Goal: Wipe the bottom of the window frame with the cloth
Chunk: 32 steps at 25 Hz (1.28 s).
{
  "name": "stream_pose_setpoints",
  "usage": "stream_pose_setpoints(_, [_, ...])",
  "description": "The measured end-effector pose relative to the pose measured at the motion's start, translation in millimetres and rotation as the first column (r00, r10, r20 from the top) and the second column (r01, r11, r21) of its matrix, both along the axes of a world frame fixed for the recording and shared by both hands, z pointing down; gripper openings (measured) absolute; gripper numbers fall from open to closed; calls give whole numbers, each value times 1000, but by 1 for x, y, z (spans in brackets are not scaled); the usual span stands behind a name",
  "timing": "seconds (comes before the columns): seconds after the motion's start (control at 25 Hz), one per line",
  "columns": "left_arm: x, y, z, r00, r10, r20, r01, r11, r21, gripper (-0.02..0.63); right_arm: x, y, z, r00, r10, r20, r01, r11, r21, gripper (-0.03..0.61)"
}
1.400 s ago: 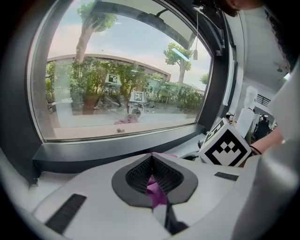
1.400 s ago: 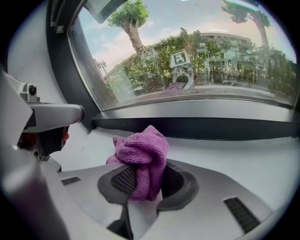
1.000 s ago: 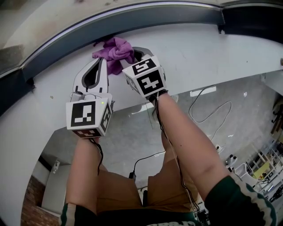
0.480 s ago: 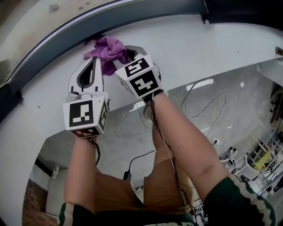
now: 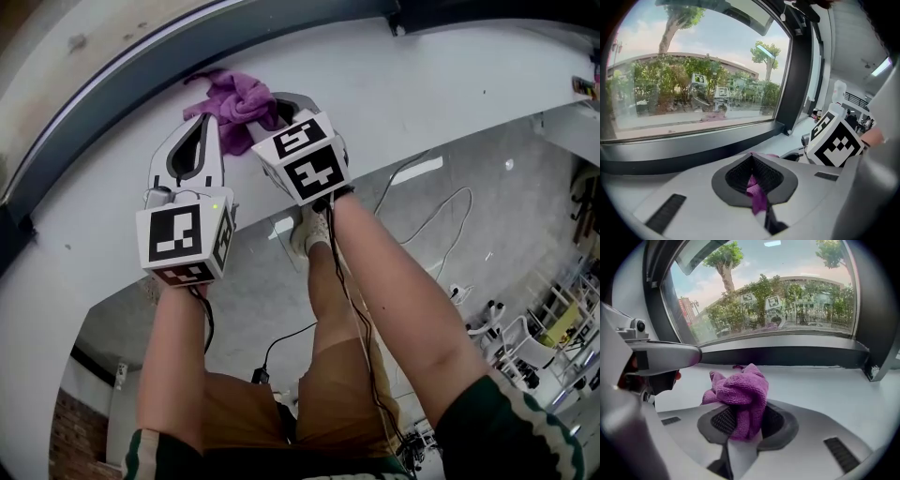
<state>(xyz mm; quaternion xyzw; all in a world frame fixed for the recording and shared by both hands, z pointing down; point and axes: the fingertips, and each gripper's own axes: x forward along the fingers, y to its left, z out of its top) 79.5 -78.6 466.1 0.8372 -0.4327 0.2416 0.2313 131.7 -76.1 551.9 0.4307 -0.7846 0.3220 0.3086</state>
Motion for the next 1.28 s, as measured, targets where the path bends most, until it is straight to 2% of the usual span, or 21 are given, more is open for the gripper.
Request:
stream_pose_setpoints(0.24, [30,0,3,999,41,-11,-41,999,6,9,27,-3,1,1000,-13,-27,14,1000,18,118])
stream_pose_setpoints(0.76, [71,-4,14,998,61,-12,-61,998,14,9,71,-12,3,999,14,-30,-13,999,44,118])
stream_pose_setpoints(1.0, [114,-5,18,995,92,-22,-92,996,17,9,108,-23,3,999,42,-31,-39,997,72,118])
stream_pose_setpoints(1.28, [135,-7,21,995,97,-29,-97,995,15,9,130,-28,-1,998,51,-32,-48,995,91,118])
